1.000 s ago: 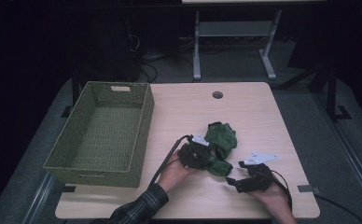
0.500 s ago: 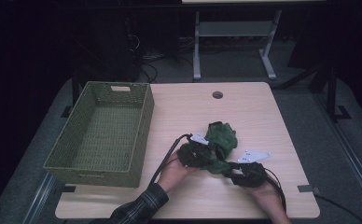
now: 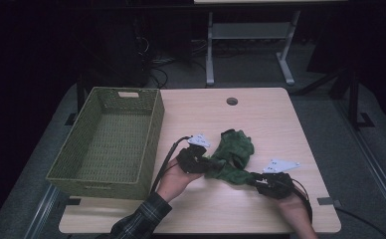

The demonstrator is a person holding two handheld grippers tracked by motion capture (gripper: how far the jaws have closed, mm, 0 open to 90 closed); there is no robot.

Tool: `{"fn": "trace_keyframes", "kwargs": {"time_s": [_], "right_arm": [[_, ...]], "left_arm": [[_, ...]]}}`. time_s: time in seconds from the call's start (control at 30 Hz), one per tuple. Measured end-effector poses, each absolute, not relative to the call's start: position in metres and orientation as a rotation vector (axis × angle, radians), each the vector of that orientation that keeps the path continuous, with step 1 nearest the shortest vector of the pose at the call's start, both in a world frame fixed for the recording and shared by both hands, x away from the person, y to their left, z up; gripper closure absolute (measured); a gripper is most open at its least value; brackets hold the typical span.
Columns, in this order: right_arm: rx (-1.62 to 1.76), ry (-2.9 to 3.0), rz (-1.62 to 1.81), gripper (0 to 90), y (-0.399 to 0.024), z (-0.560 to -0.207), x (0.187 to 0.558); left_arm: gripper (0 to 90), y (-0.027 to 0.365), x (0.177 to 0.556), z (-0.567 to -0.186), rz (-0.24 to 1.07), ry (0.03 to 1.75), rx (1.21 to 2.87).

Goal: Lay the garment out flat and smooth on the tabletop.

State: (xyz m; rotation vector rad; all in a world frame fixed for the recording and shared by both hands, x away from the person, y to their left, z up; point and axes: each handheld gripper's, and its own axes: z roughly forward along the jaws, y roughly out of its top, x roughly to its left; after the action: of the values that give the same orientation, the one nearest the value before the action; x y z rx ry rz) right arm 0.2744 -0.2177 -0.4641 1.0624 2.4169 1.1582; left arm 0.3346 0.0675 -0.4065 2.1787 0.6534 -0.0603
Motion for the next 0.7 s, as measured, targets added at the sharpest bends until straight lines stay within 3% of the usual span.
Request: {"fn": "trace_keyframes", "kwargs": {"time_s": [0.5,0.53,0.7], "right_arm": [[1.152,2.358,1.105,71.1,-0.267,-0.459,0.264],[1.153,2.354,1.09,65.0,-0.27,-0.46,0.264],[1.171,2.336,1.126,52.4,-0.276,-0.455,0.262]], "left_arm": [[83.0,0.099,0.326,-0.424,-0.083,0.758,2.224],[76.5,0.099,0.324,-0.423,-0.057,0.767,2.229],[73.4,0.101,0.321,-0.406,-0.025,0.74,2.193]]}}
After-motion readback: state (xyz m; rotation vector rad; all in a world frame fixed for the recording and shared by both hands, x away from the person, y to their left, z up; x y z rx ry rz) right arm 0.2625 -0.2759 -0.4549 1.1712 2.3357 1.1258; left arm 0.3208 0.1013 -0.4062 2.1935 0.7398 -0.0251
